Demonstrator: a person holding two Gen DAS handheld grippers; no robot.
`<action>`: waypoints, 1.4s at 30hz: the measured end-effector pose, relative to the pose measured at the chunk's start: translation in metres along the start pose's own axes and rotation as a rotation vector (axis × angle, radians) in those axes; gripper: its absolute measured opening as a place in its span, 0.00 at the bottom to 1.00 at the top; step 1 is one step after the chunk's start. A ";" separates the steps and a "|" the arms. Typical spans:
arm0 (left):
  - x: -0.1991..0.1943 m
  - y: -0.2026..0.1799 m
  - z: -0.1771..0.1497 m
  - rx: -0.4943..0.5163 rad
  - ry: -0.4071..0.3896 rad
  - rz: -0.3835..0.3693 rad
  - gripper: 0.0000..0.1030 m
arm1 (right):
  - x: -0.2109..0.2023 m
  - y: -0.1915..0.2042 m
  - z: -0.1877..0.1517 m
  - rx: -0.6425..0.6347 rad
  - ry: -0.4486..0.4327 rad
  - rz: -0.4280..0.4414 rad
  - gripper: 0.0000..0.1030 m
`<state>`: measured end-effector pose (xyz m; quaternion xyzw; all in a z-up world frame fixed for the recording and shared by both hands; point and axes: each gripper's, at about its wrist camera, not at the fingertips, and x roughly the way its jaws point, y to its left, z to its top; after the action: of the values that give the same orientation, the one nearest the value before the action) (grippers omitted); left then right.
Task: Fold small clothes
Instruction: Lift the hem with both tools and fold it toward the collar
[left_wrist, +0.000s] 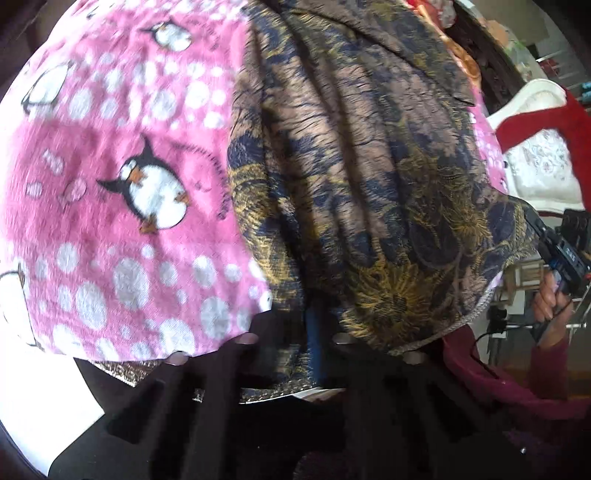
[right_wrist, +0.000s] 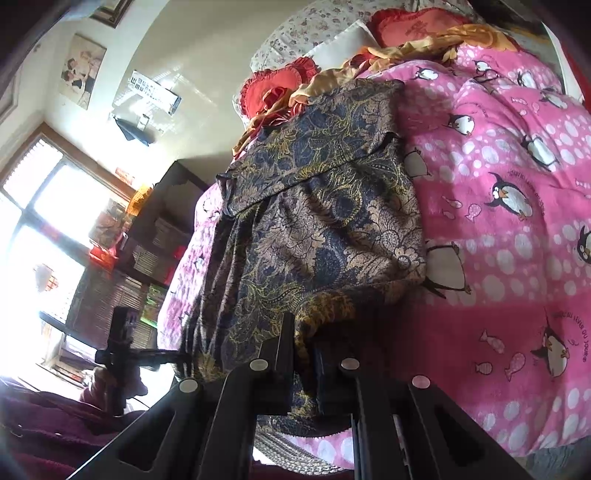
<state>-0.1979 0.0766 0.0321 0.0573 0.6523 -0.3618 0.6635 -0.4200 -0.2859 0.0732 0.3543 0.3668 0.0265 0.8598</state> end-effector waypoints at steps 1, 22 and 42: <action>-0.003 -0.003 0.002 0.012 -0.015 -0.010 0.06 | 0.000 0.001 0.001 -0.005 -0.006 -0.001 0.08; -0.097 -0.020 0.178 0.044 -0.540 0.059 0.05 | 0.012 0.007 0.152 -0.055 -0.285 -0.066 0.07; -0.029 0.021 0.351 -0.106 -0.471 0.066 0.09 | 0.129 -0.079 0.290 0.092 -0.193 -0.246 0.21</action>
<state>0.1068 -0.0887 0.0996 -0.0424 0.4953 -0.3086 0.8110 -0.1546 -0.4762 0.0840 0.3466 0.3239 -0.1298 0.8707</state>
